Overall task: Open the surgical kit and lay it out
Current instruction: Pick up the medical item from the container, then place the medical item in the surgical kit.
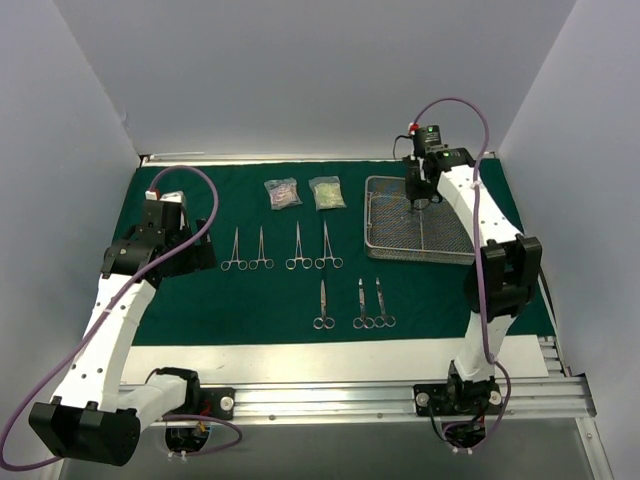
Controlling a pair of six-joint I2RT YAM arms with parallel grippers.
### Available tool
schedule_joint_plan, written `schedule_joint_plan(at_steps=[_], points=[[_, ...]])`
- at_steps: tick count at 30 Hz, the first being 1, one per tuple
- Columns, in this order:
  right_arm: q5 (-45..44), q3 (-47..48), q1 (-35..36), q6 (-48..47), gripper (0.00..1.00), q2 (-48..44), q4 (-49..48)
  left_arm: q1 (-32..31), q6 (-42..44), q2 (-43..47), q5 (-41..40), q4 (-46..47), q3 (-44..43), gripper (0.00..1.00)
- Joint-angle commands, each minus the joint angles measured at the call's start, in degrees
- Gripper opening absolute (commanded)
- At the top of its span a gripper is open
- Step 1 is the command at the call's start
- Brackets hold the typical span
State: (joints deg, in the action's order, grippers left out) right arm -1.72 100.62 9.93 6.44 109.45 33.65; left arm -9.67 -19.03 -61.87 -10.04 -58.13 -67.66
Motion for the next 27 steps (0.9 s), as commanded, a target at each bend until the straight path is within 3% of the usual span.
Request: schedule_joint_plan(at_steps=[1,9,16,27], points=[[-2.1,-1.6,5.3,5.1,0.0,-6.3,3.2,-0.3,0.3,0.7,-0.3,0.0,-2.7,0.94],[-7.2,-12.4,23.1,22.8,0.0,-14.5,0.8,-0.3,0.0,0.6,-1.0,0.7,-2.9,0.94],[-9.4,-19.9,40.0,34.8,0.0,-11.9,-6.3,-0.3,-0.3,0.6,-1.2,0.9,-2.7,0.94],[-11.7,-19.3,49.6,42.5,0.0,-0.7,-10.6,-0.7,-1.1,1.1,-1.0,-0.5,-2.2,0.94]])
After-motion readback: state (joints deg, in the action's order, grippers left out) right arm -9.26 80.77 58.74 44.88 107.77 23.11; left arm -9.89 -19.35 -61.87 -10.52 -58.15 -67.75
